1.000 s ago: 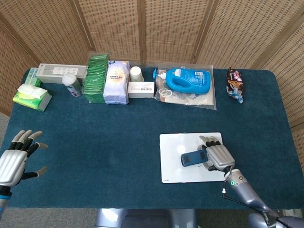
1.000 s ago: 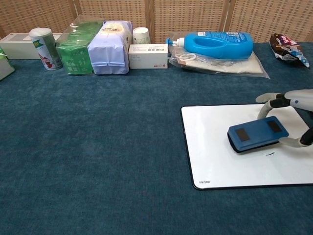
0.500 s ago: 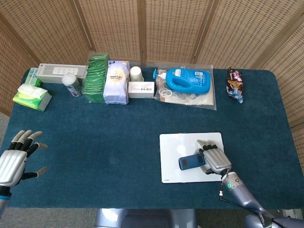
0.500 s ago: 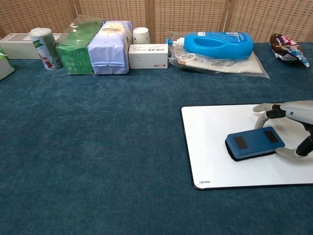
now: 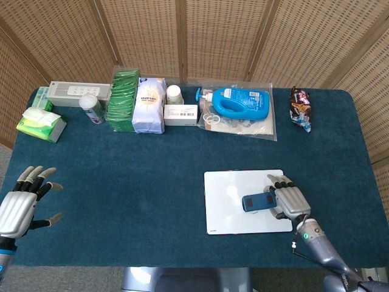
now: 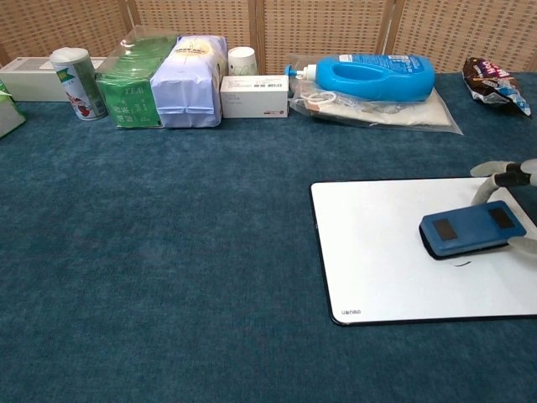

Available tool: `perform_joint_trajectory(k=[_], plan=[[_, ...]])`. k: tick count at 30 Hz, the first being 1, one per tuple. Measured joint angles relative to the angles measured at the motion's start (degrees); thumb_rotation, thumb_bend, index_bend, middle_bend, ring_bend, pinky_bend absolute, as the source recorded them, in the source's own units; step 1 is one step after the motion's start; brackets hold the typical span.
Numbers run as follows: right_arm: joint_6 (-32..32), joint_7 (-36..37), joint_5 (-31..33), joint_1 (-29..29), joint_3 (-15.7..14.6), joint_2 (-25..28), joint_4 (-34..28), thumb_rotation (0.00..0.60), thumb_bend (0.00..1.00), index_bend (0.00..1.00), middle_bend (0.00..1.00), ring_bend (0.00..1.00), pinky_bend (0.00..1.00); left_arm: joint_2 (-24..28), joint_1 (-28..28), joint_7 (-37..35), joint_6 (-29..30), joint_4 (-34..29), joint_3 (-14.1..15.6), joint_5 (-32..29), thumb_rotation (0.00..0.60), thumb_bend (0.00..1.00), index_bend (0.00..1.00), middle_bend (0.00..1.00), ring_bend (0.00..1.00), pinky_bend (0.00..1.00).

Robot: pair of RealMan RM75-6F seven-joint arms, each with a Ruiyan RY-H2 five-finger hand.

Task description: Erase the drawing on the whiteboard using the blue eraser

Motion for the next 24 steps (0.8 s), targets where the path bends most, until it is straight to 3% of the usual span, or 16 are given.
perform_joint_trajectory(k=[9,24], plan=[[-2.8,-0.7,2.1,3.4,3.1,0.1,-2.4,0.6,0.38,0.61,0.03,0.0,0.0,-0.1,0.0,-0.6,0.0,0.5,0.1,0.0,0.6,0.17,0.37,0.15,0.08,0.0],[-5.5,-0.9,4.5,5.1,2.8,-5.4,3.3,0.6,0.38,0.61,0.03,0.0,0.0,0.5,0.5,-0.4,0.5,0.0,0.3,0.1,0.6,0.17,0.37,0.15,0.08,0.0]])
